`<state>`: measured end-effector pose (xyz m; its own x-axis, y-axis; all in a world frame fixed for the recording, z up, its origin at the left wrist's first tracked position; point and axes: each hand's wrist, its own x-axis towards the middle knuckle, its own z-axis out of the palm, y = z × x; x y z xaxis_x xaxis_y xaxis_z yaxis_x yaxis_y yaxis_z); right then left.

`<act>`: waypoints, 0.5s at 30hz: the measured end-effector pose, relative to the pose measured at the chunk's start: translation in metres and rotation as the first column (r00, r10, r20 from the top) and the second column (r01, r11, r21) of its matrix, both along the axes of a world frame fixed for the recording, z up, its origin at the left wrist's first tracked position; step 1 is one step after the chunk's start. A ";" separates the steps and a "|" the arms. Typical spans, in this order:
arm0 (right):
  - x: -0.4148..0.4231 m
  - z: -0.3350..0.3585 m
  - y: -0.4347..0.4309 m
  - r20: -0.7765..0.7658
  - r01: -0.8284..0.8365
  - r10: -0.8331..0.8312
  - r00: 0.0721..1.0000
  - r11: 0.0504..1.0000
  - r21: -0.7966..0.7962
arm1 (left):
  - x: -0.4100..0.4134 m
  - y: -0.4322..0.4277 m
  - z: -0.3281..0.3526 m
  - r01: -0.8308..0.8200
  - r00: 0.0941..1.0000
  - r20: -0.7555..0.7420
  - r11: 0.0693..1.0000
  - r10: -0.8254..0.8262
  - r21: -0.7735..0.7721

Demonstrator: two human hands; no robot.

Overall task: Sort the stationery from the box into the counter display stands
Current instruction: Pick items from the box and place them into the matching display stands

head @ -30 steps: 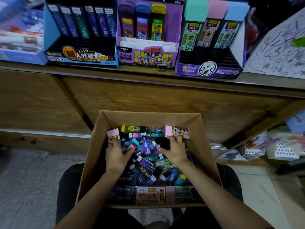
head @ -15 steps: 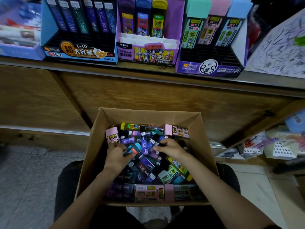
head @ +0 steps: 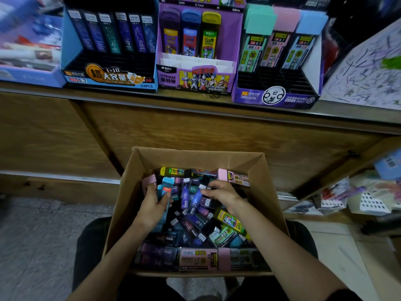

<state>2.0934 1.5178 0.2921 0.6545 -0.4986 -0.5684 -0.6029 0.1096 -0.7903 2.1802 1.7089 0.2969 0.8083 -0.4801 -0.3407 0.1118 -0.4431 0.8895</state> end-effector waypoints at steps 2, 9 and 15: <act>-0.004 0.003 -0.007 -0.018 0.029 -0.028 0.999 0.998 0.055 | 0.000 -0.002 0.000 -0.031 0.997 -0.068 0.998 0.027 -0.059; -0.023 0.016 -0.027 0.045 0.033 -0.041 0.998 0.985 0.167 | 0.004 -0.003 0.000 -0.086 0.987 -0.144 0.988 0.068 -0.124; -0.040 0.020 -0.033 0.134 0.063 -0.107 0.985 0.952 0.298 | 0.007 -0.013 0.005 -0.078 0.990 -0.134 0.973 0.049 -0.218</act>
<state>2.0539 1.4852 0.3121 0.7040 -0.3825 -0.5983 -0.4613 0.3942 -0.7949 2.1872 1.6955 0.3015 0.7969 -0.5042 -0.3327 0.2513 -0.2242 0.9416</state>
